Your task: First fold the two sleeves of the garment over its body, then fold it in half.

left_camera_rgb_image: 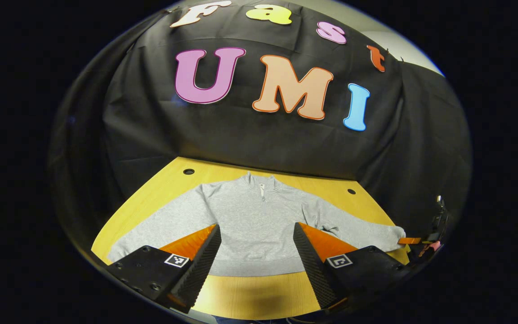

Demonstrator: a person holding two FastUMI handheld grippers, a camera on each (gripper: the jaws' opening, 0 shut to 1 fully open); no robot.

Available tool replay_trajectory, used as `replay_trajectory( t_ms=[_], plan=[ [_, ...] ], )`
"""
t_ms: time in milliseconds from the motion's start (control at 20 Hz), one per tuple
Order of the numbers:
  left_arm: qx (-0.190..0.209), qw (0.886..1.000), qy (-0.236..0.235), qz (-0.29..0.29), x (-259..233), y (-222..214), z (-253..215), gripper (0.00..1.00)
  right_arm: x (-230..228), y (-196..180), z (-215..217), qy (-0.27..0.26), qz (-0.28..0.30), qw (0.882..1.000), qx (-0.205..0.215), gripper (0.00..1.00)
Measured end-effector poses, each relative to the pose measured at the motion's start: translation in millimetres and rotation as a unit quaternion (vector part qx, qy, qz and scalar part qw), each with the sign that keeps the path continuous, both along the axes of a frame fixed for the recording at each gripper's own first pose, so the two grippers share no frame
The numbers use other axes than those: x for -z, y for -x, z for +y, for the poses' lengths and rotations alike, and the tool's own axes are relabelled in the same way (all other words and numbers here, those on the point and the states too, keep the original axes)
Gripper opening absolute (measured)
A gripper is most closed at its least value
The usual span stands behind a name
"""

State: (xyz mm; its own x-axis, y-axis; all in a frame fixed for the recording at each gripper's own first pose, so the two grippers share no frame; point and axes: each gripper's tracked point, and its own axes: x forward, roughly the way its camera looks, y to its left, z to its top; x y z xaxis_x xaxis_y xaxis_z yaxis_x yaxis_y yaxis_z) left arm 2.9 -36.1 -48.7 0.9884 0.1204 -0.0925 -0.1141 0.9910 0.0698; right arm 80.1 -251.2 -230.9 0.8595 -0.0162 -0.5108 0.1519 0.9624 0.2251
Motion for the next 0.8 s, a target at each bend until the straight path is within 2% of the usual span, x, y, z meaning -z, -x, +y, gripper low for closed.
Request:
replay_trajectory(
  t_ms=[200, 400, 600, 800],
  plan=[
    [0.029, 1.000, -0.003, 0.002, -5, -2, 21, 0.94, -40, 8, 31, -0.033, -0.046, 0.998, 0.028, 0.11],
    [0.052, 0.998, -0.021, 0.012, -14, -2, 56, 0.95, -82, 11, 87, -0.067, -0.093, 0.993, 0.038, 0.12],
    [0.070, 0.997, -0.033, 0.023, -22, -1, 92, 0.95, -117, 5, 158, -0.072, -0.127, 0.989, 0.017, 0.11],
    [0.083, 0.996, -0.036, 0.024, -31, 2, 119, 0.95, -143, -16, 244, -0.096, -0.154, 0.983, -0.025, 0.11]
  ],
)
